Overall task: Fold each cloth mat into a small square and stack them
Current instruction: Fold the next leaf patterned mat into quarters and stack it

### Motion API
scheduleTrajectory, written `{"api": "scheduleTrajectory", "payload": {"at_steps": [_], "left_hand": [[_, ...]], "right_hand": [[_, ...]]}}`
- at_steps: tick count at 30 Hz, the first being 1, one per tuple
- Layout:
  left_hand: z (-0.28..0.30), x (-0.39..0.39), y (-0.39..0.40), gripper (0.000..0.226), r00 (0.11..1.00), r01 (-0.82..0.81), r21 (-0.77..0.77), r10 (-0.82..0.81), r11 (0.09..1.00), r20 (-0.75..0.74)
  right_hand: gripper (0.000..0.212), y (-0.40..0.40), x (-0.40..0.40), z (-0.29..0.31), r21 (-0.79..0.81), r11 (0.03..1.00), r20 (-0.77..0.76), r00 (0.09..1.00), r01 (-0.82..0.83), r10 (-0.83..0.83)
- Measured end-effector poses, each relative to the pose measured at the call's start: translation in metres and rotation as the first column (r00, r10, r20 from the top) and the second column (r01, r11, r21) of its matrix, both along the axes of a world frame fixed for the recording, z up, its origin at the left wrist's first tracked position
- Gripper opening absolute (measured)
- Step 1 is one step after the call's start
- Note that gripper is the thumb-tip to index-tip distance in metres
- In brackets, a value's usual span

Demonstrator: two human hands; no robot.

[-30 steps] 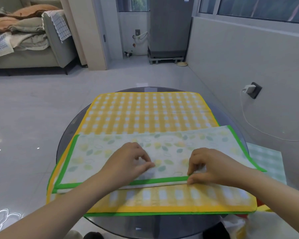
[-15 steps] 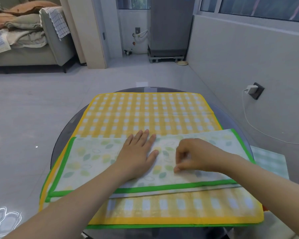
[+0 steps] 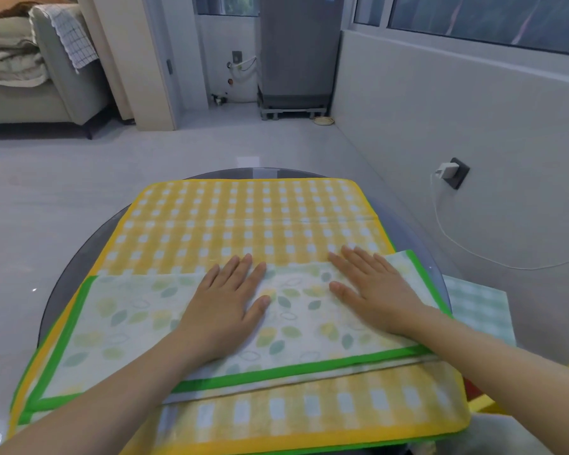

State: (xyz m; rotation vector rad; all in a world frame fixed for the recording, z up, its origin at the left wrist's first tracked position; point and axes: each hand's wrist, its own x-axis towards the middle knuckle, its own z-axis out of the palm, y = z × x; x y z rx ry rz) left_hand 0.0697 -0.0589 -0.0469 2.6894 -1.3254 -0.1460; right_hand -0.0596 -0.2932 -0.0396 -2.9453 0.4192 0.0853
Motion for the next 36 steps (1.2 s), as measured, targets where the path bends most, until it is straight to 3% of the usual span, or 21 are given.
{"api": "scheduleTrajectory", "payload": {"at_steps": [5, 14, 19, 24, 28, 36], "left_hand": [[-0.001, 0.000, 0.000, 0.081, 1.000, 0.005, -0.003, -0.005, 1.000, 0.008], [0.001, 0.000, 0.000, 0.072, 1.000, 0.002, 0.011, -0.002, 1.000, 0.000], [0.005, -0.003, 0.000, 0.059, 1.000, -0.005, 0.020, 0.005, 1.000, -0.013], [0.005, 0.000, -0.001, 0.055, 0.999, -0.025, -0.035, 0.023, 0.999, -0.032], [0.003, 0.011, 0.019, 0.054, 0.998, -0.060, -0.015, 0.060, 0.998, -0.023], [-0.002, 0.047, 0.107, 0.064, 0.967, -0.255, 0.015, 0.255, 0.967, 0.006]], "right_hand": [[0.071, -0.035, -0.018, 0.000, -0.021, 0.989, -0.019, 0.989, 0.146, -0.147], [0.067, -0.025, -0.007, 0.006, -0.031, 0.984, -0.057, 0.983, 0.173, -0.175], [0.060, 0.020, 0.021, 0.011, -0.027, 0.999, 0.033, 0.999, 0.028, -0.027], [0.054, 0.074, 0.055, 0.007, 0.156, 0.976, 0.094, 0.986, -0.149, 0.136], [0.058, 0.084, 0.063, -0.005, 0.052, 0.987, 0.037, 0.988, -0.149, 0.148], [0.063, 0.085, 0.061, -0.004, 0.022, 0.988, 0.005, 0.989, -0.150, 0.150]]}}
